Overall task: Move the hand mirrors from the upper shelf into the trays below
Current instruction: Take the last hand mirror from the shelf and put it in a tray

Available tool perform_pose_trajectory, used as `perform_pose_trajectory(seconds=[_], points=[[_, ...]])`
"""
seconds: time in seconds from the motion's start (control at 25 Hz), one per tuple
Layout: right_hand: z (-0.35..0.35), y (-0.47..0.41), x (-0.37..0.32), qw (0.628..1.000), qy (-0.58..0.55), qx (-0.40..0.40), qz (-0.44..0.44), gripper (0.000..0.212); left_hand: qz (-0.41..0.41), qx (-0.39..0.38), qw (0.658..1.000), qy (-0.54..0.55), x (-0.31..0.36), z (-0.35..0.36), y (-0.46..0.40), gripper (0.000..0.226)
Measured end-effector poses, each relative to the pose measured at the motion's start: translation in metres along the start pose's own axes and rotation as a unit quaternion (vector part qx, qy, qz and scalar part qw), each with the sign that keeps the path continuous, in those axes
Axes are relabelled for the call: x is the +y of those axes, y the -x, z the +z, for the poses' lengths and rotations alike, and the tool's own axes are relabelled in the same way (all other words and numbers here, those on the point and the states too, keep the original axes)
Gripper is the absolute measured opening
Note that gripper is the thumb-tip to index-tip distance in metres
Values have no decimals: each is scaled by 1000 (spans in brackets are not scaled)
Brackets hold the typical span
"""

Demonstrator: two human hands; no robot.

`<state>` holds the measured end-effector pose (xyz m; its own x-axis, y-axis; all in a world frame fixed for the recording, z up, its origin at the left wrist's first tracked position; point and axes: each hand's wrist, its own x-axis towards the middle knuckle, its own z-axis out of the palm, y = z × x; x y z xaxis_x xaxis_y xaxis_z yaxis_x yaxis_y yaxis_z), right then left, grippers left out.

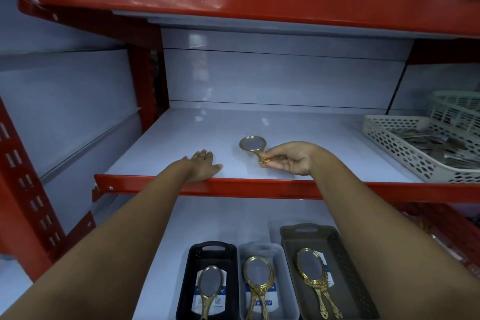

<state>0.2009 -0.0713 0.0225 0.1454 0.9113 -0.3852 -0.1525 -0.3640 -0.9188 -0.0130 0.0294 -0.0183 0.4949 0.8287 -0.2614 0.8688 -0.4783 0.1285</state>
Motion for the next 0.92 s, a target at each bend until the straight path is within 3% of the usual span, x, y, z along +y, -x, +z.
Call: perform_pose_trajectory(seconds=[0.12, 0.36, 0.44, 0.56, 0.68, 0.92], points=[[4, 23, 12, 997, -36, 7, -72, 3, -3, -1, 1000, 2, -2, 2, -1, 70], [23, 80, 77, 987, -52, -31, -150, 7, -12, -1, 1000, -9, 3, 1, 2, 70], [28, 90, 100, 986, -51, -54, -148, 17, -18, 2, 1000, -17, 2, 3, -1, 70], [37, 92, 138, 987, -55, -86, -126, 22, -25, 5, 999, -19, 3, 1, 1, 69], [48, 81, 179, 989, -46, -113, -87, 10, -22, 2, 1000, -20, 6, -1, 7, 69], [66, 17, 256, 991, -22, -113, 73, 7, -24, -12, 1000, -16, 7, -5, 14, 69]])
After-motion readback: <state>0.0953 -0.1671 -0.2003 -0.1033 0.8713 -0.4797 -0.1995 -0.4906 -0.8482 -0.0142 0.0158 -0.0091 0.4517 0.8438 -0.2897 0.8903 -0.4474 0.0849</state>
